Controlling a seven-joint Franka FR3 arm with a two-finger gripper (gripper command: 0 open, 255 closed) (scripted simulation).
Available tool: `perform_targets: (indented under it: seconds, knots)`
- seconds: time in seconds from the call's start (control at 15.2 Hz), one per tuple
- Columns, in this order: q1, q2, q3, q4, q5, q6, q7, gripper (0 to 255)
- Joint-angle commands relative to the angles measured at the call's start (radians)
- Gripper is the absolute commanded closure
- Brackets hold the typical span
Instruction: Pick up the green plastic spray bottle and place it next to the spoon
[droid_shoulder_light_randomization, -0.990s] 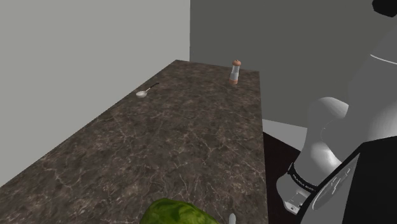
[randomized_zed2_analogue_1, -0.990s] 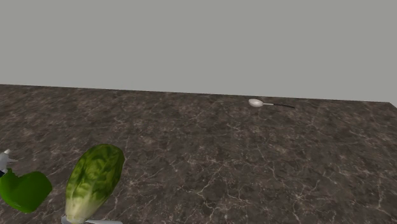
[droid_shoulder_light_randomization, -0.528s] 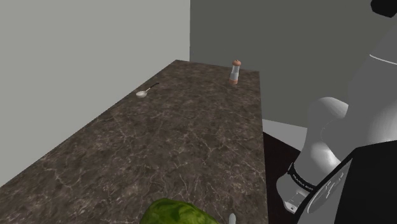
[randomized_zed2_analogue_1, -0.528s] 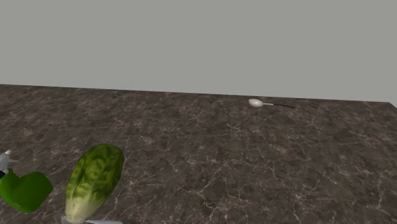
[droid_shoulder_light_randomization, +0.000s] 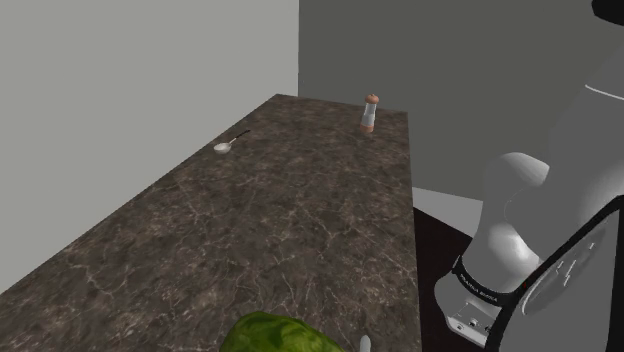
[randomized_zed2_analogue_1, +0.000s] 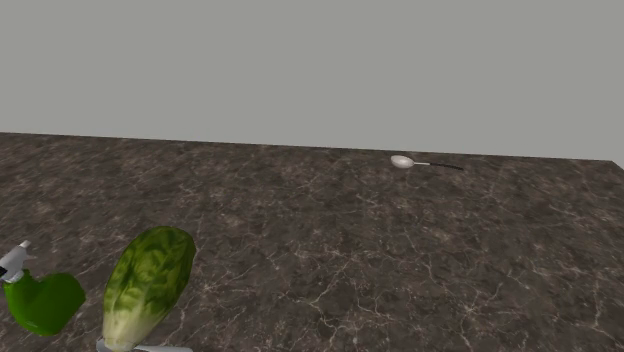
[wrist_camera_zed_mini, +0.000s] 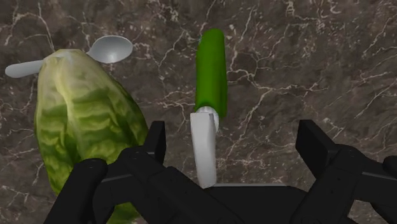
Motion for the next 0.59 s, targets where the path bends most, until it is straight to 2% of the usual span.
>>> perform_targets:
  seconds: [0.0, 0.07, 0.53]
  knots:
    - [0.0, -0.033, -0.011, 0.035, 0.029, -0.058, -0.024, 0]
    - [0.001, -0.046, -0.016, 0.052, 0.039, -0.084, -0.032, 0]
    - [0.002, -0.046, -0.017, 0.052, 0.039, -0.084, -0.032, 0]
